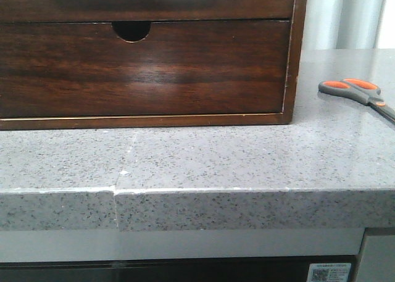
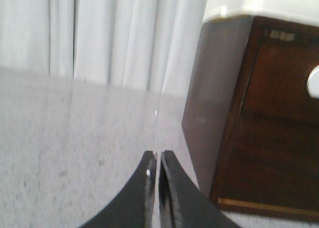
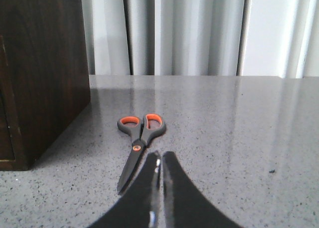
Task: Put scissors in drawer with both arms
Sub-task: 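Move the left gripper to the white drawer handle and grasp it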
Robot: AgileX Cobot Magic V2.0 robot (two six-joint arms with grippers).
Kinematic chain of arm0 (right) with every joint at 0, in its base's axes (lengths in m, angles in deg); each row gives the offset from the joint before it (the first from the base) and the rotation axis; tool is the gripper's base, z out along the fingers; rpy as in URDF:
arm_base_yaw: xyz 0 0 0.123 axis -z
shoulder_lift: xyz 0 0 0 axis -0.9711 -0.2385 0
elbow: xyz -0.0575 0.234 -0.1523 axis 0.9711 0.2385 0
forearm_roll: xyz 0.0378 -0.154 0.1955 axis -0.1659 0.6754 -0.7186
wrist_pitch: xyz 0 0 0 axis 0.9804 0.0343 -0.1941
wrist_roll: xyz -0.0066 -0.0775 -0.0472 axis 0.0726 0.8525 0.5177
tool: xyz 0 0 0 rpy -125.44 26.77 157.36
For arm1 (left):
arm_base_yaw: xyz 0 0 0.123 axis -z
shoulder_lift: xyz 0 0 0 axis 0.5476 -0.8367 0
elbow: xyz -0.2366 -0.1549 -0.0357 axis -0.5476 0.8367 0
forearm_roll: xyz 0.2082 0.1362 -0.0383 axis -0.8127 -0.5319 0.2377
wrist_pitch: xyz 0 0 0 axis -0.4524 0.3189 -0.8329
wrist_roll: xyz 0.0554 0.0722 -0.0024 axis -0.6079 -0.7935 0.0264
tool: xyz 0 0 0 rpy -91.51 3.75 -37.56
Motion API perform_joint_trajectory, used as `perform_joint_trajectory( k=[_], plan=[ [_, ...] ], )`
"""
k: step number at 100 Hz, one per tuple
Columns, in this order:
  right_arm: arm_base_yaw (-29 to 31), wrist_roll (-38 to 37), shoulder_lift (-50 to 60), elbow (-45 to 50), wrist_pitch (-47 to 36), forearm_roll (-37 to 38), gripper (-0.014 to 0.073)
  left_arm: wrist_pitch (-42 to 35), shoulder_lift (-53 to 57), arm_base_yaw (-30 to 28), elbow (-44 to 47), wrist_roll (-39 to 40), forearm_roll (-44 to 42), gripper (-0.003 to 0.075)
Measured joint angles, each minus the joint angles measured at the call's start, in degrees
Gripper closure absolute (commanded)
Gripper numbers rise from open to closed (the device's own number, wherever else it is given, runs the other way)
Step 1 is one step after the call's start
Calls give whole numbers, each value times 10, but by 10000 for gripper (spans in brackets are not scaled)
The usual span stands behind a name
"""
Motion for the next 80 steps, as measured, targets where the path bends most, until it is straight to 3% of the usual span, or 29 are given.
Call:
perform_joint_trajectory(
  k=[17, 41, 70, 80],
  plan=[
    [0, 0, -4, -40, 85, 0, 635, 7, 0, 0, -18, 0, -33, 742],
    [0, 0, -93, -125, 123, -81, 635, 37, -57, 0, -116, 0, -46, 742],
    [0, 0, -177, -208, 165, -97, 635, 39, -151, 0, -175, 0, -46, 741],
    [0, 0, -177, -209, 174, -97, 635, 39, -171, 0, -176, 0, -46, 664]
  ],
)
